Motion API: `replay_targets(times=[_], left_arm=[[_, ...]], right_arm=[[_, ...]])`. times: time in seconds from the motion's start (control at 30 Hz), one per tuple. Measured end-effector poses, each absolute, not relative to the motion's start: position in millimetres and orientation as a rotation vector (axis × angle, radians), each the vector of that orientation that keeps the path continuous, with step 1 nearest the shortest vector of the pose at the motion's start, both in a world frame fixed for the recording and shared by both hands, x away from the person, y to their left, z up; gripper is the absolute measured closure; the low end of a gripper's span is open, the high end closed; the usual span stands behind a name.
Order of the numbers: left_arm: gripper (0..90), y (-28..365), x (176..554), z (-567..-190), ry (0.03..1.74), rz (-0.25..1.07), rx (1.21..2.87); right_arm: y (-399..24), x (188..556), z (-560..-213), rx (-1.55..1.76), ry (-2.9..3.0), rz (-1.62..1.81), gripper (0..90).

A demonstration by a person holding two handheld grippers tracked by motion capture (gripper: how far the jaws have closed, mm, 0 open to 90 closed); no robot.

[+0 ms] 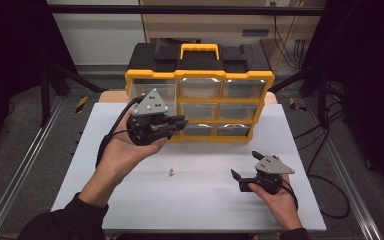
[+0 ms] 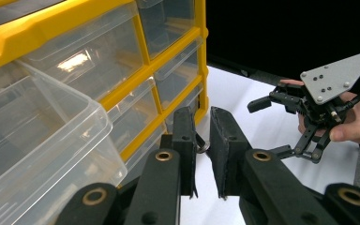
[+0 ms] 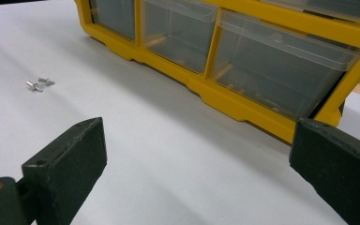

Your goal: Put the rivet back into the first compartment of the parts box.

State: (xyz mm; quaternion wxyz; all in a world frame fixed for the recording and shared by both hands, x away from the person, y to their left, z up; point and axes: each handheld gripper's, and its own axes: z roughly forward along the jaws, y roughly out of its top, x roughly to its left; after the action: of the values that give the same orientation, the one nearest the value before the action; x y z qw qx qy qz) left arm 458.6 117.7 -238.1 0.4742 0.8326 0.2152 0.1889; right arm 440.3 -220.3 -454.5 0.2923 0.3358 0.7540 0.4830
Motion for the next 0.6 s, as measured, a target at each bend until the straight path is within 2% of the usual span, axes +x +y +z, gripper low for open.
replay_targets(times=[0.6], left_arm=[[80.2, 124, 461, -224, 0.545, 0.474, 1.985]], right_arm=[[-220, 440, -454, 0.891, 2.009, 1.287, 4.4]])
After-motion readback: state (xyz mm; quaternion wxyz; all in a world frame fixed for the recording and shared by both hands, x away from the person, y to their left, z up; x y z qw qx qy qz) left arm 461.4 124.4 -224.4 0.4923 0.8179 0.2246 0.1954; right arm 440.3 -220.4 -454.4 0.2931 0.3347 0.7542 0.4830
